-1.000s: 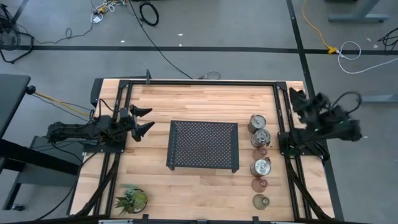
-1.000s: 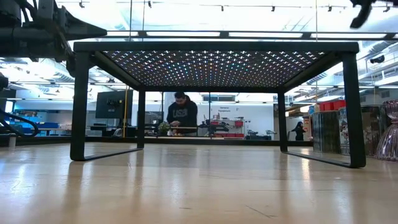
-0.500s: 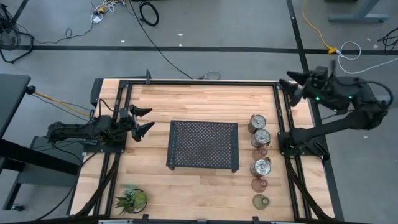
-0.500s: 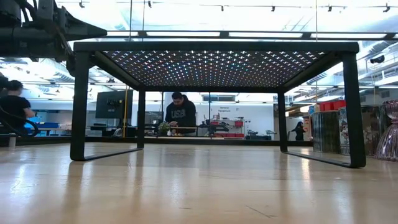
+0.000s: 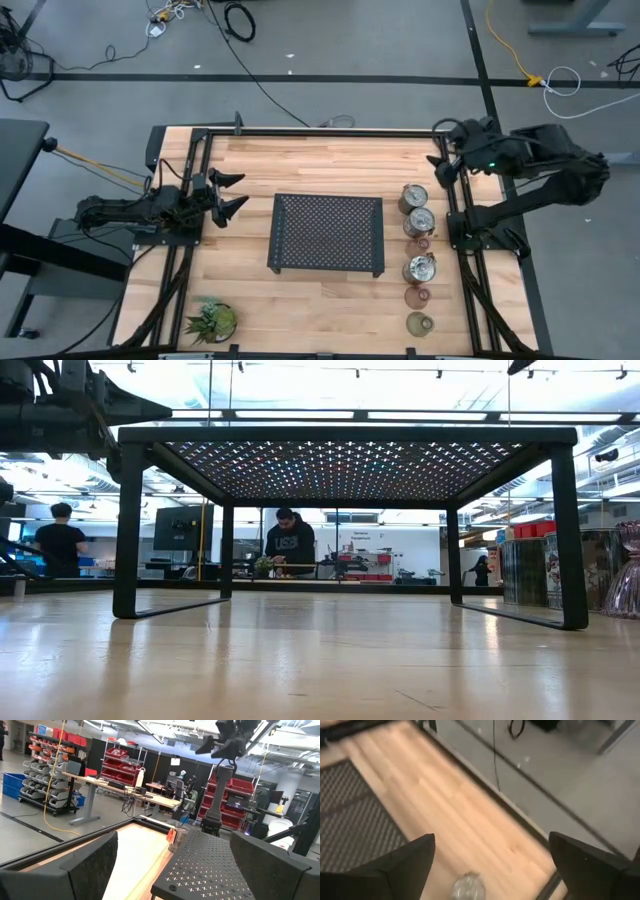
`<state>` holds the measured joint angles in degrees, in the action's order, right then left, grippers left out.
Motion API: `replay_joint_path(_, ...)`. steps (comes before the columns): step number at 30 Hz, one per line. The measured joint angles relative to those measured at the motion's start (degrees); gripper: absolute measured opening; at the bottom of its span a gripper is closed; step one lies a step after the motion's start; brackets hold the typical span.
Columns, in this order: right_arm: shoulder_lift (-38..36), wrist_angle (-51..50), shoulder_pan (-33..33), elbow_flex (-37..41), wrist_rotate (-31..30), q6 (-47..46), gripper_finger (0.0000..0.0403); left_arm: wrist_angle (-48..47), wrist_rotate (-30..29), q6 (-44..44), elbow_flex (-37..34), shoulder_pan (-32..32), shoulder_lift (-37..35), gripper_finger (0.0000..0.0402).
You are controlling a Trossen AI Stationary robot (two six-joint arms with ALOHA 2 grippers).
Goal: Pick & Place candle stick holders
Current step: Put the orange scented candle on the shelf
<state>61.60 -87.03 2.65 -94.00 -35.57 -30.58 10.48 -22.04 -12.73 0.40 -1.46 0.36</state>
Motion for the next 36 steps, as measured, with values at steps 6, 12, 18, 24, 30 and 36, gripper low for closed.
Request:
replay_joint_path(6,1.6,-0.37,-0.22,0.0,10.81,2.35,0.0377,-0.02,0.0,-0.13,0.0,0.0,0.0,0.0385)
replay_joint_path(12,2.32,1.0,-0.16,0.0,21.53,7.67,0.0376,-0.02,0.0,-0.09,0.0,0.0,0.0,0.0385)
replay_joint_path(18,2.3,5.01,-0.22,0.0,20.69,8.66,0.0376,-0.02,0.0,-0.07,0.0,0.0,0.0,0.0385)
replay_joint_path(24,2.3,4.62,-0.22,0.0,9.5,4.07,0.0383,0.0,0.0,-0.11,0.0,0.0,0.0,0.0385)
replay_joint_path(30,2.17,0.81,-0.18,0.0,0.12,-5.82,0.0397,-0.01,0.0,-0.07,0.0,-0.02,0.0,0.0385)
replay_joint_path(36,1.19,-2.68,-1.02,1.58,-3.25,-11.46,0.0399,0.0,0.0,-0.07,0.0,-0.02,0.0,0.0385)
